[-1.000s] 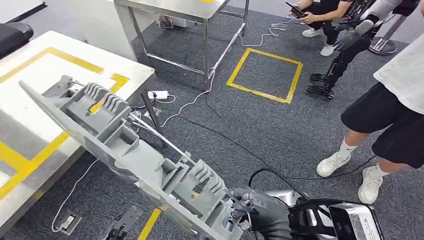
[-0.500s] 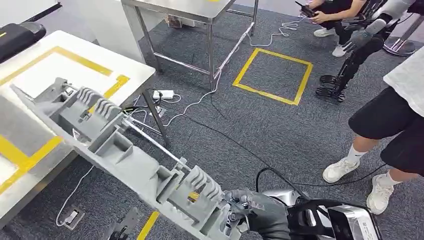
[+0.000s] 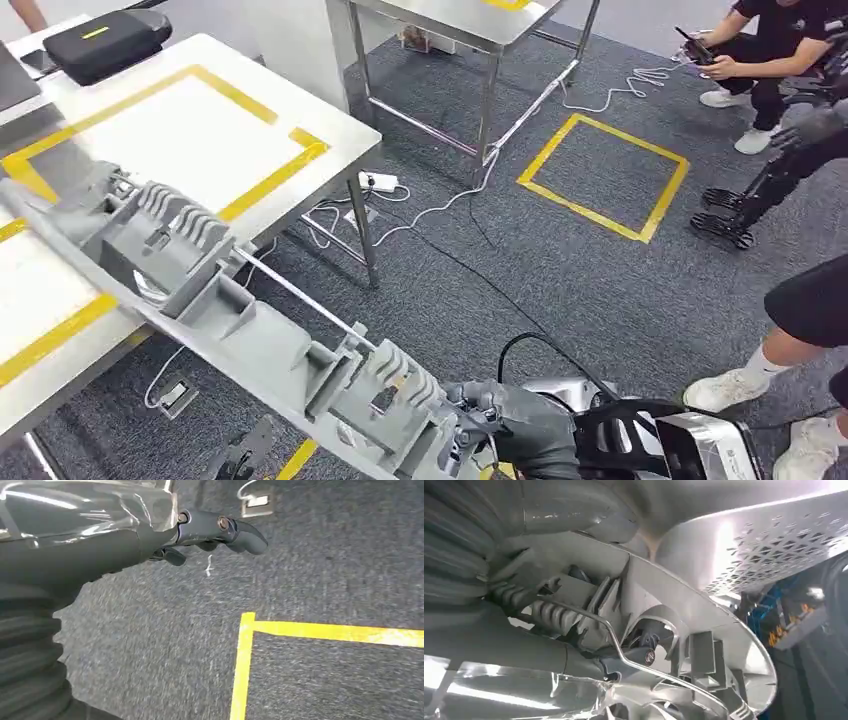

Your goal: Take the parts from the cabinet and place them on the table.

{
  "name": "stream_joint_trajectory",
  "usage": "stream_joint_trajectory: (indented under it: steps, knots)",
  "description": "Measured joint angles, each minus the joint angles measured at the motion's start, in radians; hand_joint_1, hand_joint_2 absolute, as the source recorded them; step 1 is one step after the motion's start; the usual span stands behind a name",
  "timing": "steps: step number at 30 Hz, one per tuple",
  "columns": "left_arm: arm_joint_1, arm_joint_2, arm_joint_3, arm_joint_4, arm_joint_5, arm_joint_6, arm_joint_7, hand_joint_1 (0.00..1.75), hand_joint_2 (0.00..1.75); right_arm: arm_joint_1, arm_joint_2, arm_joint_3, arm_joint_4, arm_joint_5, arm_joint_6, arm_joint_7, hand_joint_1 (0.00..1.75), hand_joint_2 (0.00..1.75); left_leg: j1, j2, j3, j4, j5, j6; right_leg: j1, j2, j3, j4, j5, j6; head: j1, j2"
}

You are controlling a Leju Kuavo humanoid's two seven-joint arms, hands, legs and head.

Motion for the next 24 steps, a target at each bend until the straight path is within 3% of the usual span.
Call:
stream_joint_trajectory:
  steps: [2,3,4,5,7,8,10,11,13,14,15,16,17,18,19,20,23,24]
  knots:
    - [0.002,-0.003,0.000,0.000,0.000,-0.001,0.000,0.00,1.75,-0.002,0.000,0.000,0.001,0.000,0.000,0.000,1.75,1.75,0.003,-0.031,0.002,0.007,-0.004,-0.007,-0.008,0.011,0.077,-0.169,0.077,0.027,0.000,0.000]
    - [0.002,-0.003,0.000,0.000,0.000,-0.001,0.000,0.00,1.75,-0.005,0.000,0.000,0.001,-0.001,0.000,0.000,1.75,1.75,0.005,-0.043,0.001,0.016,-0.010,-0.014,-0.015,0.039,0.119,-0.258,0.111,0.037,0.000,0.000]
    - [0.002,-0.003,0.000,0.000,0.000,-0.001,0.000,0.00,1.75,-0.006,0.000,0.000,0.002,-0.002,0.000,0.000,1.75,1.75,0.000,-0.054,-0.005,0.024,-0.016,-0.023,-0.010,0.059,0.124,-0.270,0.109,0.027,0.000,0.000]
    - [0.004,-0.002,0.000,0.000,0.000,-0.002,0.000,0.00,1.75,-0.006,0.001,0.002,0.002,-0.004,0.000,0.000,1.75,1.75,0.000,-0.061,-0.011,0.031,-0.019,-0.027,-0.012,0.050,0.132,-0.277,0.114,0.015,-0.001,0.000]
    - [0.011,-0.002,0.000,0.001,0.000,-0.002,0.000,0.00,1.75,-0.008,0.002,0.003,0.002,-0.004,0.000,0.001,1.75,1.75,0.006,-0.070,-0.015,0.027,-0.017,-0.030,-0.003,0.038,0.132,-0.277,0.113,0.004,-0.001,0.000]
    - [0.014,-0.002,0.000,0.002,0.000,-0.002,-0.001,0.00,1.75,-0.010,0.003,0.004,0.002,-0.005,0.000,0.001,1.75,1.75,0.007,-0.075,-0.017,0.029,-0.019,-0.033,-0.008,0.031,0.134,-0.280,0.114,0.000,-0.001,0.000]
    - [0.016,-0.001,0.000,0.002,0.002,-0.002,-0.003,0.00,1.75,-0.015,0.007,0.004,0.002,-0.007,-0.002,0.002,1.75,1.75,0.005,0.012,-0.036,0.081,-0.053,-0.046,-0.012,0.016,0.141,-0.283,0.111,-0.014,-0.009,0.000]
    - [0.013,0.000,0.000,0.002,0.002,-0.002,-0.003,0.00,1.75,-0.015,0.008,0.004,0.002,-0.008,-0.003,0.002,1.75,1.75,0.008,0.034,-0.068,0.147,-0.087,-0.051,-0.009,0.007,0.144,-0.283,0.108,-0.018,-0.008,0.000]
    - [0.011,-0.002,0.000,0.002,0.002,-0.003,-0.005,0.00,1.75,-0.015,0.009,0.004,0.002,-0.008,-0.005,0.002,1.75,1.75,0.013,0.047,-0.154,0.308,-0.150,-0.058,-0.005,-0.016,0.147,-0.282,0.103,-0.025,-0.008,0.000]
    - [0.012,-0.004,0.000,0.002,0.002,-0.003,-0.005,0.00,1.75,-0.015,0.009,0.005,0.002,-0.008,-0.005,0.002,1.75,1.75,0.015,0.049,-0.180,0.349,-0.153,-0.059,-0.004,-0.026,0.148,-0.282,0.101,-0.027,-0.009,0.000]
    - [0.013,-0.004,0.000,0.002,0.002,-0.004,-0.005,0.00,1.75,-0.015,0.009,0.006,0.002,-0.008,-0.005,0.003,1.75,1.75,0.017,0.050,-0.180,0.334,-0.130,-0.059,-0.004,-0.037,0.150,-0.282,0.099,-0.029,-0.009,0.000]
    - [0.013,-0.004,0.000,0.002,0.002,-0.004,-0.006,0.00,1.75,-0.015,0.009,0.006,0.002,-0.008,-0.005,0.003,1.75,1.75,0.016,0.053,-0.156,0.281,-0.096,-0.056,-0.003,-0.046,0.153,-0.282,0.096,-0.027,-0.009,0.000]
    - [0.013,-0.003,0.000,0.002,0.002,-0.004,-0.006,0.00,1.75,-0.016,0.009,0.006,0.002,-0.008,-0.006,0.003,1.75,1.75,0.015,0.062,-0.110,0.190,-0.048,-0.050,-0.002,-0.055,0.159,-0.283,0.092,-0.026,-0.009,0.000]
    - [0.012,-0.003,0.000,0.002,0.003,-0.004,-0.008,0.00,1.75,-0.016,0.011,0.006,0.002,-0.008,-0.006,0.003,1.75,1.75,0.011,0.088,-0.061,0.100,-0.009,-0.041,-0.001,-0.063,0.166,-0.283,0.088,-0.024,-0.009,0.000]
    - [0.010,-0.001,0.001,0.002,0.003,-0.003,-0.009,0.00,1.75,-0.016,0.011,0.007,0.002,-0.008,-0.007,0.003,1.75,1.75,-0.002,0.151,-0.030,0.041,-0.007,-0.028,0.000,-0.071,0.169,-0.284,0.084,-0.021,-0.008,0.000]
    - [0.007,-0.002,0.001,0.002,0.005,-0.004,-0.010,0.00,1.75,-0.016,0.011,0.007,0.002,-0.008,-0.007,0.003,1.75,1.75,-0.010,0.144,-0.032,0.039,-0.009,-0.025,0.011,-0.079,0.168,-0.284,0.081,-0.015,-0.008,0.000]
    - [0.008,0.002,0.003,0.004,0.011,-0.003,-0.013,0.00,1.75,-0.017,0.012,0.009,0.002,-0.008,-0.008,0.005,1.75,1.75,-0.014,0.108,-0.036,0.032,-0.010,-0.014,0.008,-0.112,0.178,-0.292,0.076,-0.004,-0.009,0.000]
    - [0.009,0.002,0.004,0.003,0.011,-0.003,-0.013,0.00,1.75,-0.016,0.015,0.009,0.000,-0.009,-0.009,0.006,1.75,1.75,0.001,0.089,-0.013,0.006,0.003,-0.007,0.012,-0.116,0.177,-0.291,0.067,0.002,-0.010,0.000]
